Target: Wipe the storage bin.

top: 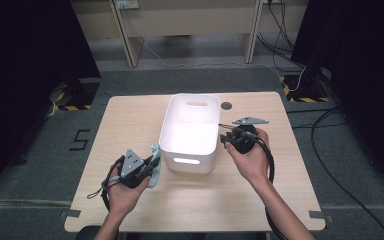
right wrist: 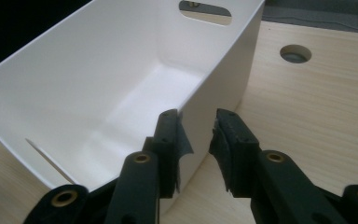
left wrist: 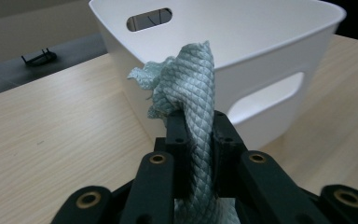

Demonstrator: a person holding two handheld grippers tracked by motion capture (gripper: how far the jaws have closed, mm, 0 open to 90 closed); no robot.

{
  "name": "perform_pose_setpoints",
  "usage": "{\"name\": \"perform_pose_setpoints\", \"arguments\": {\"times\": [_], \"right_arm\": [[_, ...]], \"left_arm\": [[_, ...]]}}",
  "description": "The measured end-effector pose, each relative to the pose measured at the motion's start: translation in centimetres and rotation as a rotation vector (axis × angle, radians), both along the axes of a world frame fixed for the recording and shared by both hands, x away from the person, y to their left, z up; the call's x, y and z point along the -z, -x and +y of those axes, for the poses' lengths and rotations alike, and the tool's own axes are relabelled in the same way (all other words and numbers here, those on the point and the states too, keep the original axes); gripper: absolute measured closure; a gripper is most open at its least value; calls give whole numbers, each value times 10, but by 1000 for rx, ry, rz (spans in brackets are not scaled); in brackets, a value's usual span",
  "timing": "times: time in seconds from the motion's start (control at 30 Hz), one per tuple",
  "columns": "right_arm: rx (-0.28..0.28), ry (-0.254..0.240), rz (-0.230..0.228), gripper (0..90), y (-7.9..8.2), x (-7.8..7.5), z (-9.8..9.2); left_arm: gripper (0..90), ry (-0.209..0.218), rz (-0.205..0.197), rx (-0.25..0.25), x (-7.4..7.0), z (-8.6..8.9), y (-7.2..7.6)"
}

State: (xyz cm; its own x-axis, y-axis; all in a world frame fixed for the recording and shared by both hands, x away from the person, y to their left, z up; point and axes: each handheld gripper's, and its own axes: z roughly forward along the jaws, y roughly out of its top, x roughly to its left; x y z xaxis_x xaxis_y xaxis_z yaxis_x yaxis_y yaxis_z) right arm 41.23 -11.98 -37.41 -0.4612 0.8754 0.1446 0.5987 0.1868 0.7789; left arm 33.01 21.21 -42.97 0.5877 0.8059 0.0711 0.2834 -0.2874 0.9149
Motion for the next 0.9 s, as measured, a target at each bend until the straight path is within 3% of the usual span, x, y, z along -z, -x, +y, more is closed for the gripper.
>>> {"name": "perform_pose_setpoints", "arguments": {"times": [0.1,0.3,0.47,0.7,0.9], "right_arm": [[-11,-5,8,662,-1,1,6],[25,-4,43,657,-2,2,10],[30,-28,17,639,-1,-5,12],[9,29,54,650,-1,6,25],[7,68,33,657,1,10,33]], "left_arm": [[801,-9,-9,33,2,-5,7],[800,-22,12,64,12,-12,-2],[799,-19,17,79,16,-19,-6],[799,-24,3,73,20,-21,-7],[800,-30,-5,52,21,-16,-8]]}}
